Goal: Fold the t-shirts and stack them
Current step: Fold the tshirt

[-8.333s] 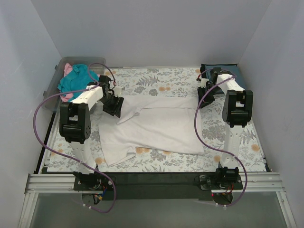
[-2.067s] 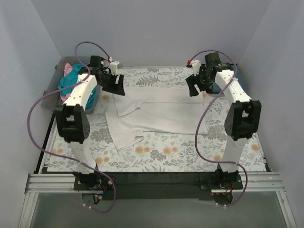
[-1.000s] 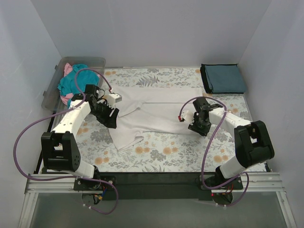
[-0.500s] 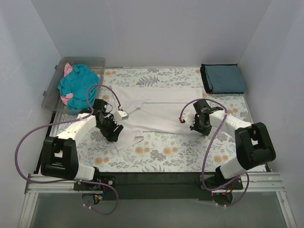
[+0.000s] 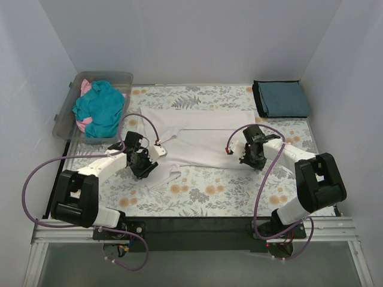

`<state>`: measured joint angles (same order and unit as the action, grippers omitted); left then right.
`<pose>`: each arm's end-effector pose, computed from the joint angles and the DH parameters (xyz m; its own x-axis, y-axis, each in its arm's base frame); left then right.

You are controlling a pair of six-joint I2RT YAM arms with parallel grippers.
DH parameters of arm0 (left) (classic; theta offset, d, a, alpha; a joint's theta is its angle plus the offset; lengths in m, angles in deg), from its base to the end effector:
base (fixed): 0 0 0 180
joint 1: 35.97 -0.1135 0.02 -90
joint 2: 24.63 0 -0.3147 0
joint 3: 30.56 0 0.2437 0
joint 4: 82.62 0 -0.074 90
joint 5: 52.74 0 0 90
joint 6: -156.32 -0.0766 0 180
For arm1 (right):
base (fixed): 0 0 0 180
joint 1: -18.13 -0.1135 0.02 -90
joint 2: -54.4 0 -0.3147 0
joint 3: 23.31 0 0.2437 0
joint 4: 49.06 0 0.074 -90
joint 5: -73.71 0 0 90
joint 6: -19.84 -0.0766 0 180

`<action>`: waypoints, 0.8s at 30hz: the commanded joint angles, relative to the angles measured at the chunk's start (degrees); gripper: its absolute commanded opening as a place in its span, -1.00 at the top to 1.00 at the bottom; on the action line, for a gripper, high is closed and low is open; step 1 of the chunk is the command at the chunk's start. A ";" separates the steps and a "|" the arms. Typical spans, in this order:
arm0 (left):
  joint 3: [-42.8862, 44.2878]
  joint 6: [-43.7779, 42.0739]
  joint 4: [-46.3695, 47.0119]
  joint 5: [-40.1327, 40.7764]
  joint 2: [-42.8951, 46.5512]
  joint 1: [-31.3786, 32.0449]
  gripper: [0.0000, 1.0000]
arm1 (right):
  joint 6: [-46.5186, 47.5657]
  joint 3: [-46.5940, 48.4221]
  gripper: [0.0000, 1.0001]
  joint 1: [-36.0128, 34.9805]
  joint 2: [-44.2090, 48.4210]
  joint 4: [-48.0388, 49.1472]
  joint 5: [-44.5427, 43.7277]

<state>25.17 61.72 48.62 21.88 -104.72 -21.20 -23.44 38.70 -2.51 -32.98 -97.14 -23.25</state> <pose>0.2180 -0.0785 0.1815 -0.8966 0.3164 -0.3098 0.3935 0.8902 -0.2297 0.2546 0.0860 0.1796 -0.3838 -0.9168 -0.1107 -0.8708 0.3992 -0.2870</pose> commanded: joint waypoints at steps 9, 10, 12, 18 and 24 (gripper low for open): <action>-5.88 -2.08 0.75 3.33 3.37 1.85 0.53 | 0.04 -0.64 0.97 -0.19 0.89 1.39 -0.33; -6.14 -1.90 0.75 3.42 3.37 1.93 0.58 | 0.04 -0.55 0.97 -0.19 1.06 1.30 -0.33; -5.97 -1.29 0.14 3.16 3.45 2.02 0.76 | 0.04 -0.72 0.97 -0.19 1.50 1.13 -0.25; -2.11 -0.67 -8.10 -0.44 7.31 2.02 1.00 | 0.04 -1.42 0.97 -0.19 5.45 -1.50 0.72; 4.13 -0.41 -19.70 -0.97 10.92 2.02 1.00 | 0.74 -2.05 0.97 -0.10 12.92 -6.07 3.35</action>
<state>24.71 60.87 37.08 22.21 -96.77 -19.34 -23.35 36.62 -2.51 -23.77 -99.43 -22.11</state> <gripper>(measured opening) 0.010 0.021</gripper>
